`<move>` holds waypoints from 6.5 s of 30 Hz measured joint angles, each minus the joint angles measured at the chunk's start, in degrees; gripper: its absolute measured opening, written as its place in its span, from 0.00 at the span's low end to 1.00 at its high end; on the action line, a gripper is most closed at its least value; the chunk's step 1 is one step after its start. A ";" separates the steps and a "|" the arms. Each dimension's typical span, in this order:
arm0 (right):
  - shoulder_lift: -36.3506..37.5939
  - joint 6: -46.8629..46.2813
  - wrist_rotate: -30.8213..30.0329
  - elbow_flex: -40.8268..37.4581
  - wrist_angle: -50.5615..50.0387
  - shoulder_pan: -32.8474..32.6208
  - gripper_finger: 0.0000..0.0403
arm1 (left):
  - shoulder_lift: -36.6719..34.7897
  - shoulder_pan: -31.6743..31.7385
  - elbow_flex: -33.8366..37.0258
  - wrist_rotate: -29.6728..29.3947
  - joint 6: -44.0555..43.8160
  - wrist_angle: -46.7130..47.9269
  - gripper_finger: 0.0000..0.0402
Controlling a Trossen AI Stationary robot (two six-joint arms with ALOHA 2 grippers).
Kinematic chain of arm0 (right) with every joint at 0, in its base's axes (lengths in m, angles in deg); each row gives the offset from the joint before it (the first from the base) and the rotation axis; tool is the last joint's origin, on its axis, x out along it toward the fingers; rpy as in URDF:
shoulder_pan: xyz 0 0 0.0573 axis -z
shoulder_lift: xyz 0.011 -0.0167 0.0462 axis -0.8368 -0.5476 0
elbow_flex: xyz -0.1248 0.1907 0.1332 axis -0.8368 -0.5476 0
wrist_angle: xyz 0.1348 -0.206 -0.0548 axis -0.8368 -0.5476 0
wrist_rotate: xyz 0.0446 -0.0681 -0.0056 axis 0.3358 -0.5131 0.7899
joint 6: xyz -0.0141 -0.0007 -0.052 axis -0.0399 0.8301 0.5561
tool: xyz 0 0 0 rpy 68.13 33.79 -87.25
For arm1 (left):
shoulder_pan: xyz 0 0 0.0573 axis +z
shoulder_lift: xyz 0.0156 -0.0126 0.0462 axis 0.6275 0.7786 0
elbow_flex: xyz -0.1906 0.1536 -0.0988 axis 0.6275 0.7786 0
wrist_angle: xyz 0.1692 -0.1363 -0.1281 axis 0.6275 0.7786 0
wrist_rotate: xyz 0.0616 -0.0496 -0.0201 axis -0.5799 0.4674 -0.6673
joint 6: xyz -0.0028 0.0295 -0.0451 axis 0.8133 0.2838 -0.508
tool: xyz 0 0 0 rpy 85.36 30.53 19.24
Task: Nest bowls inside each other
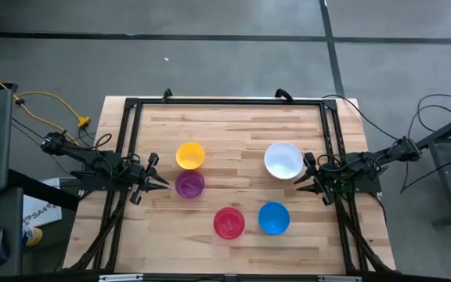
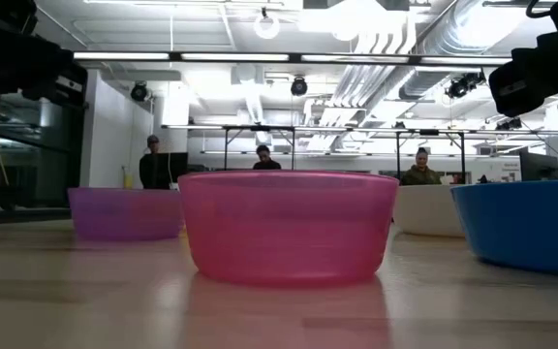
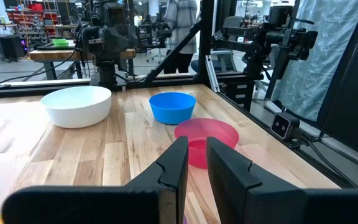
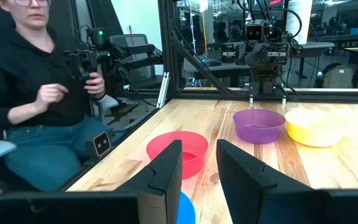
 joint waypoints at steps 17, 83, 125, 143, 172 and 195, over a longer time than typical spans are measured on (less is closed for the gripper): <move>-0.01 0.00 -0.02 0.00 -0.01 -0.01 0.23 | 0.01 0.02 0.02 -5.53 2.27 -2.34 0.15; -0.01 -2.91 15.25 0.00 11.85 0.01 0.23 | 55.65 23.39 -36.92 2.59 -6.47 13.29 0.15; -42.79 5.93 -14.16 46.43 -24.64 16.32 0.23 | 56.87 45.20 -36.81 10.60 -2.34 31.39 0.14; -45.97 4.59 -4.04 47.12 -24.36 19.61 0.23 | 86.67 45.32 -61.03 6.01 12.09 49.26 0.14; -45.93 4.57 0.36 47.15 -24.42 19.51 0.23 | 91.06 49.51 -61.08 10.03 24.06 47.80 0.15; -45.93 4.55 0.31 47.15 -24.42 19.51 0.23 | 91.43 50.64 -63.30 7.19 25.57 47.52 0.15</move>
